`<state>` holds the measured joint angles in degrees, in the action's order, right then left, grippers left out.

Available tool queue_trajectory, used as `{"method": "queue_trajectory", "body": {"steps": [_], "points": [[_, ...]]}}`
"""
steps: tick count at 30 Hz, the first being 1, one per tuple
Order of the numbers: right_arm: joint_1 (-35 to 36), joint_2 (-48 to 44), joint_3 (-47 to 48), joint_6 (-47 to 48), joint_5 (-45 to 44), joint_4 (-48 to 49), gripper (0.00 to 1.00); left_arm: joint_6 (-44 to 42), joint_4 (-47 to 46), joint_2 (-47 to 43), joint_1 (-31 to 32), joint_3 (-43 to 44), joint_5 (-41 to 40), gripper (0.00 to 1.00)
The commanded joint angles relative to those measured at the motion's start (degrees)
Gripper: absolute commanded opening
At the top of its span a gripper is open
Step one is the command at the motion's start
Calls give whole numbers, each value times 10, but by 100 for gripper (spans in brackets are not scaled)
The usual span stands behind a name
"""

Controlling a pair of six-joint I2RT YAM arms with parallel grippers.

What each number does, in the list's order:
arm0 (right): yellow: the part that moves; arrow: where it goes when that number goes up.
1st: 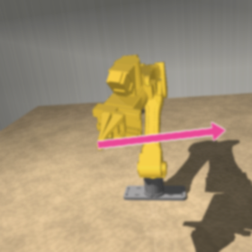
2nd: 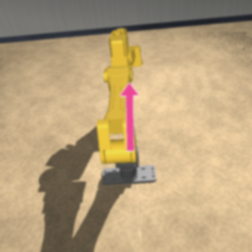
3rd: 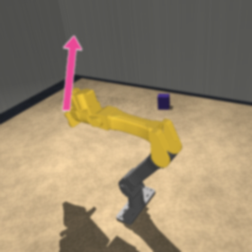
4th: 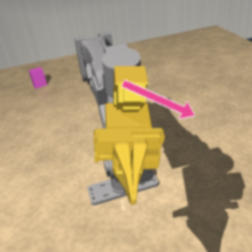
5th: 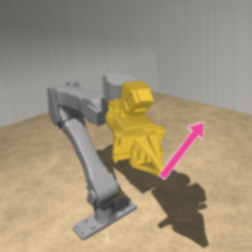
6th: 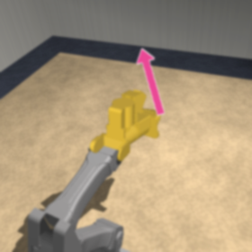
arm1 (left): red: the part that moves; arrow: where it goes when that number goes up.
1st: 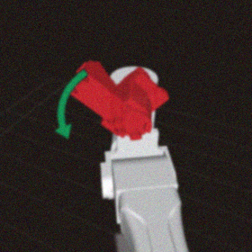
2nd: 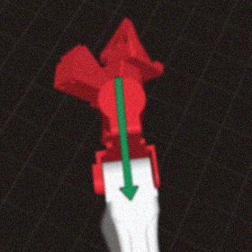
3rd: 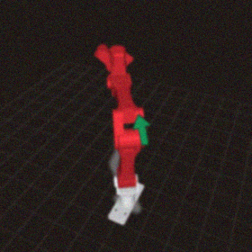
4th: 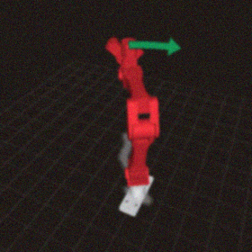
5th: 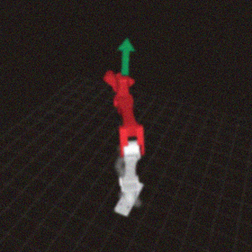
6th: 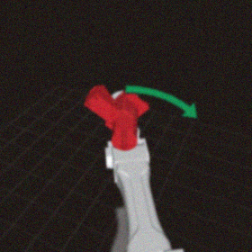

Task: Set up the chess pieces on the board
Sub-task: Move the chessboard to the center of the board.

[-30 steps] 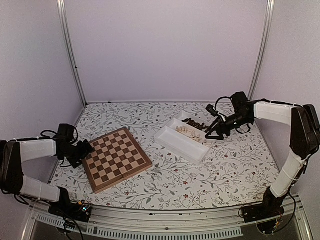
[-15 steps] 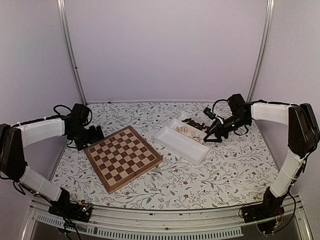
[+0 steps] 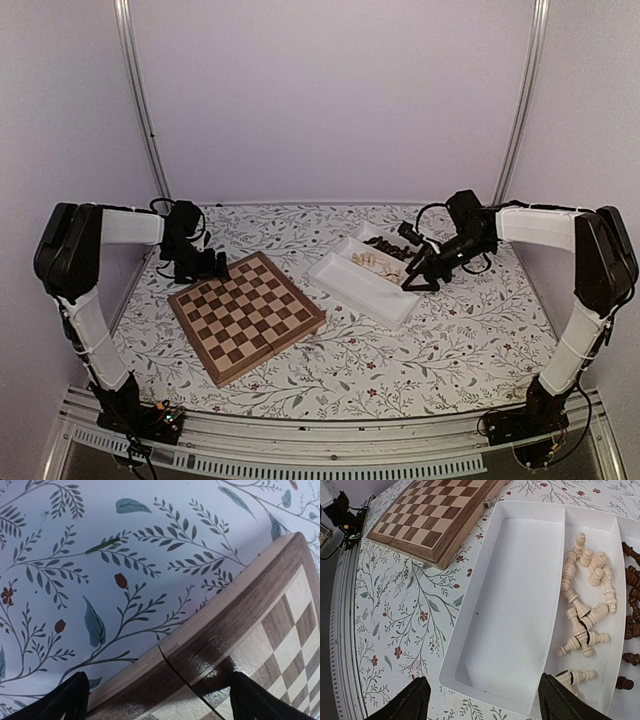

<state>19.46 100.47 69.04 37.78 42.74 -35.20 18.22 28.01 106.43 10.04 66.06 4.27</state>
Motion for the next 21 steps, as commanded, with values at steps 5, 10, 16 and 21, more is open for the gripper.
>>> {"method": "queue_trajectory", "body": {"steps": [5,10,16,21], "points": [[1,10,18,15,12,-19,78,-56,76,2,-11,-16,50,99],[1,8,18,19,13,-22,78,-25,94,-30,13,-71,88,97],[2,14,22,22,23,-30,78,31,83,-106,57,-169,140,97],[1,14,24,25,24,-33,78,94,61,-160,128,-220,169,98]]}}
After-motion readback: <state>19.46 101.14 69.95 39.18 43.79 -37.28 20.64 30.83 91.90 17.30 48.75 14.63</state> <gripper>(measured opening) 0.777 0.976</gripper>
